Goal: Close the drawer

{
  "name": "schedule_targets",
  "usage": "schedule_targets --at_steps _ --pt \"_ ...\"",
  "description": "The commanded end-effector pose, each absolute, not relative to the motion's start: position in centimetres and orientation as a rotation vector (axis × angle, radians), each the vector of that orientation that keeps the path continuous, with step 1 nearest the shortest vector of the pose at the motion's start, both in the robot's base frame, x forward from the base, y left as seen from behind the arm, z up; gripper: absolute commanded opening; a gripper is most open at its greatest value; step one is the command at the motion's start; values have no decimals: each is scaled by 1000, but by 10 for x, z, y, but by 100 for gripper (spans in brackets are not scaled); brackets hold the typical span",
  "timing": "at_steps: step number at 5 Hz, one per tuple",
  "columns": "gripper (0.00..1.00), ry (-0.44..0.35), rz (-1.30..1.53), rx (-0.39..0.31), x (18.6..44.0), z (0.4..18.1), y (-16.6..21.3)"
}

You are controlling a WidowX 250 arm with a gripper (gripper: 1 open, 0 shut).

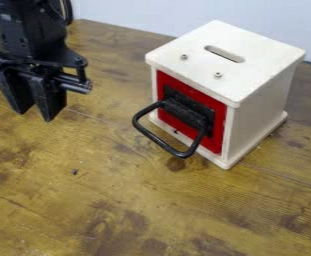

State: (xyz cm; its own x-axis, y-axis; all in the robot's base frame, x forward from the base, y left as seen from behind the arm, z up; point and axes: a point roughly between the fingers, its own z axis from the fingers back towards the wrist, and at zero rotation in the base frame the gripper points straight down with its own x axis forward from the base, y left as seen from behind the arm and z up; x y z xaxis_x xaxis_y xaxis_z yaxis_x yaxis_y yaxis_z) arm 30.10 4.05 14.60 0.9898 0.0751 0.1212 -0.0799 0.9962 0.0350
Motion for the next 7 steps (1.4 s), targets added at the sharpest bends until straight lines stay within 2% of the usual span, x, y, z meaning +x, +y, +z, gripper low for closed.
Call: schedule_targets --at_steps 1,2,3,6,7 --pt "0 -185 94 49 297 159 55" --pt "100 -183 91 33 297 156 68" --pt "0 -180 113 24 300 156 74" --pt "0 -170 101 36 312 171 63" --pt "0 -170 86 45 315 171 55"
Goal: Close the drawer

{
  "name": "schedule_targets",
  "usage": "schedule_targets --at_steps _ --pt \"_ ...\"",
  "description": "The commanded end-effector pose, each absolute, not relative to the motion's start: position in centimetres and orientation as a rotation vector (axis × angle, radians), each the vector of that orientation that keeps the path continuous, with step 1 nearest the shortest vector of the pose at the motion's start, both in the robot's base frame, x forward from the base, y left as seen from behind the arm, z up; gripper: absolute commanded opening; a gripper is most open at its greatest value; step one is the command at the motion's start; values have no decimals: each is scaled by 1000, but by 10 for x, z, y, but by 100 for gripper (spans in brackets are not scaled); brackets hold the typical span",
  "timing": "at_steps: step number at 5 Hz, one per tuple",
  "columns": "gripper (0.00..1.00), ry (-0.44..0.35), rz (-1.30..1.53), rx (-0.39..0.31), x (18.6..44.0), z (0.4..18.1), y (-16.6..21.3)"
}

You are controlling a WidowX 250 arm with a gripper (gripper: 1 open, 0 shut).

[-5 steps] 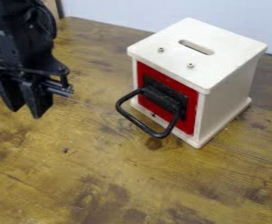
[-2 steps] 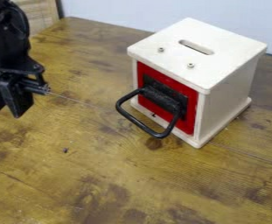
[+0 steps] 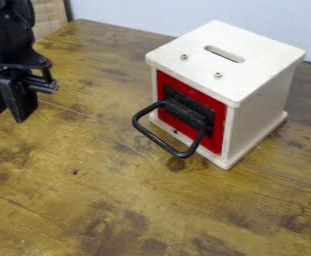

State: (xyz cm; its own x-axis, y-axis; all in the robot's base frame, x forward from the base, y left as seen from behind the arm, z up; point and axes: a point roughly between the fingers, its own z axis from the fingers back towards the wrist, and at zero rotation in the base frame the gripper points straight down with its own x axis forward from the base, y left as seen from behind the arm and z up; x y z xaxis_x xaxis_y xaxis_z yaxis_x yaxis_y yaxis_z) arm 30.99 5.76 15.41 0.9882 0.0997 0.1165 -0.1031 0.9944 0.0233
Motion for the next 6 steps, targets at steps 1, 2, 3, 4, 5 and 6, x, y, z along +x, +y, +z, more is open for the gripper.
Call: schedule_targets --at_steps 1,2,3,4,5,6 --pt "0 -172 68 58 317 169 47" --pt "0 -170 66 68 317 165 42" --pt "0 -167 73 69 314 164 40" --pt "0 -159 73 67 310 162 40" --pt "0 -148 81 60 306 159 43" --pt "100 -156 78 47 304 156 46"
